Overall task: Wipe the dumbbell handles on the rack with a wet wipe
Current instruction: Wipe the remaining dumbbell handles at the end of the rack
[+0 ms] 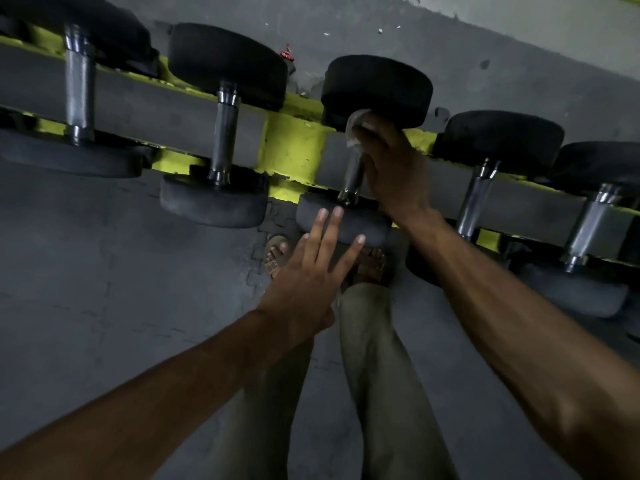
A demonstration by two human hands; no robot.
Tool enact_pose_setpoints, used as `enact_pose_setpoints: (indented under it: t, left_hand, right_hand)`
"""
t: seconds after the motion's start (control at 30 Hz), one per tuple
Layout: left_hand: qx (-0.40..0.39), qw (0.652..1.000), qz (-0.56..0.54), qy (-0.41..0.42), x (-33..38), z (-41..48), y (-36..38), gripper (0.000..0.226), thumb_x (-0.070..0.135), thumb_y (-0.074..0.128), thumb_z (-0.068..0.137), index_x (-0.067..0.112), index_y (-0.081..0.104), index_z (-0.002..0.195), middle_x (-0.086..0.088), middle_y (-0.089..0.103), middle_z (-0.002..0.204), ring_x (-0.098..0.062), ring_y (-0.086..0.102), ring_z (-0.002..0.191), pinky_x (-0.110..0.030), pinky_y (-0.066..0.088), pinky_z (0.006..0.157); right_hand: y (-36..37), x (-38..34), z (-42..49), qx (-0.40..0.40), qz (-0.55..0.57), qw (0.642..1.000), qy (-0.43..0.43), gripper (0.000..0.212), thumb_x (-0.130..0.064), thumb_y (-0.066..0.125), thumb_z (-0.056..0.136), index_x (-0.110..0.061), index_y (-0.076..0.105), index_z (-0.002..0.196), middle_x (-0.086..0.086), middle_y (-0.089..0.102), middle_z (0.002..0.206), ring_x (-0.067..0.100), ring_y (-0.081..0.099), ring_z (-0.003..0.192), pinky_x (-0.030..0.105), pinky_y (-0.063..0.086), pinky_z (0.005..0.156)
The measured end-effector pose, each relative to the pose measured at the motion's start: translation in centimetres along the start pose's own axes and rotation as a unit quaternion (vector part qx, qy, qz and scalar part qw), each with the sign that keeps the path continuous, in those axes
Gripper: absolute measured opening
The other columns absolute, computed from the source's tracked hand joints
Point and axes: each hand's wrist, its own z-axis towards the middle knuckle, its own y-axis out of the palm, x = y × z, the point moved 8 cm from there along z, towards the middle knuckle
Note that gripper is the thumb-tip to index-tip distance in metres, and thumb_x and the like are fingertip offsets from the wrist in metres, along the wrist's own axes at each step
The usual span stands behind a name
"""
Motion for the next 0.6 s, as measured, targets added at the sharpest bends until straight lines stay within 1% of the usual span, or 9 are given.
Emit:
enact_pose_setpoints:
  t: [0.1,0.17,0.23,0.3,0.37,0.4,0.47,0.53,0.6]
  left_hand:
    - [-0.028,1.000,0.006,0.004,0.3,-0.2,0.1,0.101,0.030,0.049,0.092,0.011,-0.017,0.165,-0.039,-0.027,0.162,-0.055,-0.011,0.155,-0.055,0.023,0.124]
    - [-0.037,0.999,0.011,0.000,0.5,-0.4,-0.6,0.097,0.028,0.045,0.094,0.011,-0.020,0.164,-0.038,-0.028,0.161,-0.054,-0.014,0.155,-0.055,0.021,0.125]
    - [-0.058,0.998,0.009,-0.006,0.6,-0.4,-1.2,0.097,0.028,0.047,0.099,0.012,-0.025,0.162,-0.037,-0.034,0.160,-0.053,-0.020,0.154,-0.056,0.018,0.128]
    - [-0.082,0.997,0.002,-0.016,0.5,-0.3,-1.1,0.109,0.038,0.058,0.098,0.014,-0.028,0.161,-0.034,-0.039,0.158,-0.051,-0.024,0.154,-0.056,0.015,0.128]
    - [-0.087,0.996,-0.003,-0.027,0.5,-0.2,-0.9,0.120,0.050,0.064,0.093,0.015,-0.030,0.160,-0.033,-0.043,0.156,-0.050,-0.026,0.154,-0.056,0.015,0.128]
    - [-0.085,0.996,-0.001,-0.032,0.6,-0.2,-0.6,0.122,0.054,0.064,0.093,0.015,-0.030,0.160,-0.034,-0.044,0.155,-0.050,-0.026,0.153,-0.057,0.015,0.128]
    - [-0.080,0.996,0.008,-0.036,0.8,-0.2,-0.2,0.120,0.055,0.061,0.095,0.014,-0.033,0.158,-0.035,-0.045,0.154,-0.051,-0.026,0.153,-0.057,0.014,0.128]
    - [-0.085,0.995,0.003,-0.045,1.0,-0.2,0.0,0.123,0.056,0.062,0.094,0.014,-0.034,0.157,-0.035,-0.046,0.153,-0.051,-0.027,0.153,-0.057,0.014,0.128]
    - [-0.086,0.995,-0.002,-0.053,1.1,-0.1,0.0,0.129,0.060,0.066,0.091,0.015,-0.036,0.157,-0.034,-0.048,0.152,-0.051,-0.028,0.153,-0.057,0.014,0.128]
  right_hand:
    - [0.3,0.1,0.0,-0.053,-0.043,0.997,-0.040,0.038,-0.016,0.053,0.094,-0.018,0.063,0.131,-0.002,0.056,0.145,0.029,0.070,0.096,0.036,0.052,0.061]
    - [1.9,-2.1,-0.6,-0.183,-0.065,0.973,-0.126,0.027,-0.025,0.048,0.098,-0.021,0.063,0.120,0.000,0.060,0.133,0.031,0.069,0.088,0.035,0.047,0.056]
    - [2.6,-4.3,-0.9,-0.320,-0.061,0.923,-0.204,0.023,-0.032,0.048,0.099,-0.023,0.064,0.112,0.001,0.061,0.119,0.032,0.067,0.094,0.037,0.050,0.063]
    - [1.8,-4.7,1.3,-0.325,-0.099,0.911,-0.233,0.020,-0.033,0.055,0.095,-0.024,0.068,0.105,0.002,0.067,0.110,0.032,0.069,0.093,0.035,0.046,0.061]
    - [0.6,-3.9,4.0,-0.268,-0.169,0.925,-0.210,0.015,-0.026,0.059,0.092,-0.018,0.070,0.098,0.005,0.072,0.103,0.035,0.072,0.088,0.034,0.041,0.058]
    - [0.8,-3.4,4.7,-0.283,-0.176,0.926,-0.175,0.015,-0.021,0.059,0.092,-0.014,0.070,0.098,0.007,0.071,0.104,0.036,0.071,0.091,0.036,0.044,0.060]
    - [2.8,-4.0,3.9,-0.397,-0.142,0.898,-0.125,0.018,-0.018,0.055,0.092,-0.009,0.070,0.095,0.011,0.072,0.102,0.035,0.072,0.092,0.039,0.052,0.066]
    - [5.3,-5.5,1.6,-0.524,-0.107,0.840,-0.087,0.023,-0.021,0.050,0.091,-0.007,0.068,0.085,0.012,0.071,0.089,0.031,0.071,0.077,0.036,0.057,0.063]
    - [6.9,-6.2,0.4,-0.561,-0.102,0.815,-0.105,0.025,-0.023,0.048,0.092,-0.007,0.066,0.085,0.013,0.070,0.090,0.030,0.069,0.075,0.039,0.060,0.067]
